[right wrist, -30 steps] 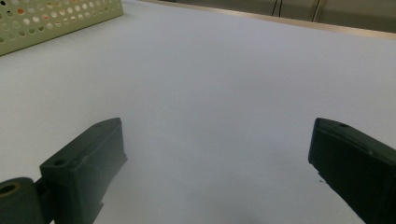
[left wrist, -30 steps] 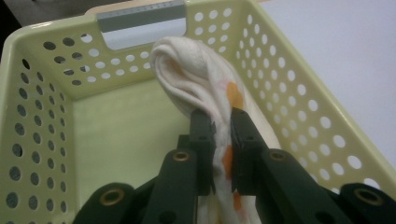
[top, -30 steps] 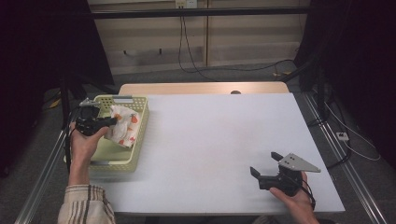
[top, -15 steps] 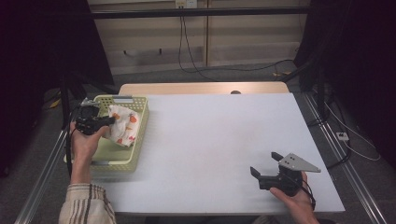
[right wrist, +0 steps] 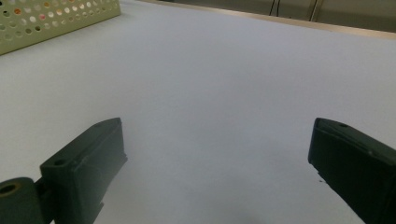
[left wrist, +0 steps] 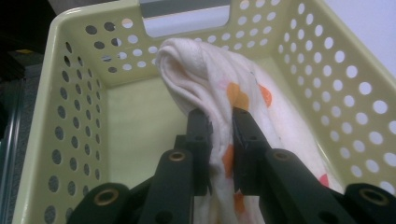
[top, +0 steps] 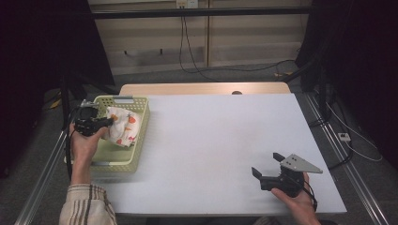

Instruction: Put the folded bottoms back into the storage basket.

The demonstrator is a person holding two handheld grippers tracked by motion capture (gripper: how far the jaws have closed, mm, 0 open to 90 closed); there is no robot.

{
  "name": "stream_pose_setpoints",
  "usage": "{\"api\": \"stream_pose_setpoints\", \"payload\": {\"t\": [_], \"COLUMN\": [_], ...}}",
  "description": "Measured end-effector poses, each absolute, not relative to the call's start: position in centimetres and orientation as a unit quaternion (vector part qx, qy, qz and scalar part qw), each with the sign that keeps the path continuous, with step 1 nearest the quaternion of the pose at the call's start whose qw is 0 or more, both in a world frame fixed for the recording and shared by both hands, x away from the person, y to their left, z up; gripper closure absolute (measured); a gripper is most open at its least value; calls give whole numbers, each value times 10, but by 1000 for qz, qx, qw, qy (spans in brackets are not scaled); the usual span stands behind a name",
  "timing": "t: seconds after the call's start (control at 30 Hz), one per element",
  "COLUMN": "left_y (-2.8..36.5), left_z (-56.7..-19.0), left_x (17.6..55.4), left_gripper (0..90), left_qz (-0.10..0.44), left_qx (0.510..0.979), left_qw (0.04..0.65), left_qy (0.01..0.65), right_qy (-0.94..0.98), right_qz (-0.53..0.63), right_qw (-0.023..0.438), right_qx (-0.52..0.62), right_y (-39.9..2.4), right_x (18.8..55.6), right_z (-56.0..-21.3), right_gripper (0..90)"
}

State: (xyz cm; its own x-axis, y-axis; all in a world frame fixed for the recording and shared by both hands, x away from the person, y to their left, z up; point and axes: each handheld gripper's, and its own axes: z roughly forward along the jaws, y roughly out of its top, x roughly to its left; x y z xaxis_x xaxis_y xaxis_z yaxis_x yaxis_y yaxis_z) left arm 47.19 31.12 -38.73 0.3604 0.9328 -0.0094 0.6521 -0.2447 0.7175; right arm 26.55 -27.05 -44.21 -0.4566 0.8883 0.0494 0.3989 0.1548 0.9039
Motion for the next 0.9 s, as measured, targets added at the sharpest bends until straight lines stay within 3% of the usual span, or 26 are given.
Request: {"api": "stream_pose_setpoints", "payload": {"t": [0.33, 0.5, 0.6, 0.63, 0.73, 0.77, 0.9], "left_y": [312, 313, 313, 313, 313, 314, 317], "left_z": [-388, -388, -387, -387, -386, -386, -385], "left_x": [472, 472, 472, 473, 473, 473, 474], "left_gripper": [670, 569, 442, 442, 278, 278, 138], "left_qz": [218, 214, 215, 216, 220, 219, 218], "left_qx": [757, 753, 748, 748, 743, 740, 724], "left_qw": [334, 335, 342, 343, 349, 353, 370], "left_qy": [518, 524, 526, 525, 527, 529, 540], "right_qy": [713, 713, 713, 713, 713, 713, 713], "right_qz": [469, 469, 469, 469, 468, 468, 469], "right_qw": [261, 261, 262, 262, 262, 262, 263], "right_qx": [451, 451, 451, 451, 451, 451, 451], "right_y": [-271, -271, -271, -271, -271, -271, -271], "right_x": [266, 266, 266, 266, 265, 265, 265], "right_z": [-442, -442, -442, -442, -442, -442, -442], "right_gripper": [38, 38, 38, 38, 38, 38, 39]}}
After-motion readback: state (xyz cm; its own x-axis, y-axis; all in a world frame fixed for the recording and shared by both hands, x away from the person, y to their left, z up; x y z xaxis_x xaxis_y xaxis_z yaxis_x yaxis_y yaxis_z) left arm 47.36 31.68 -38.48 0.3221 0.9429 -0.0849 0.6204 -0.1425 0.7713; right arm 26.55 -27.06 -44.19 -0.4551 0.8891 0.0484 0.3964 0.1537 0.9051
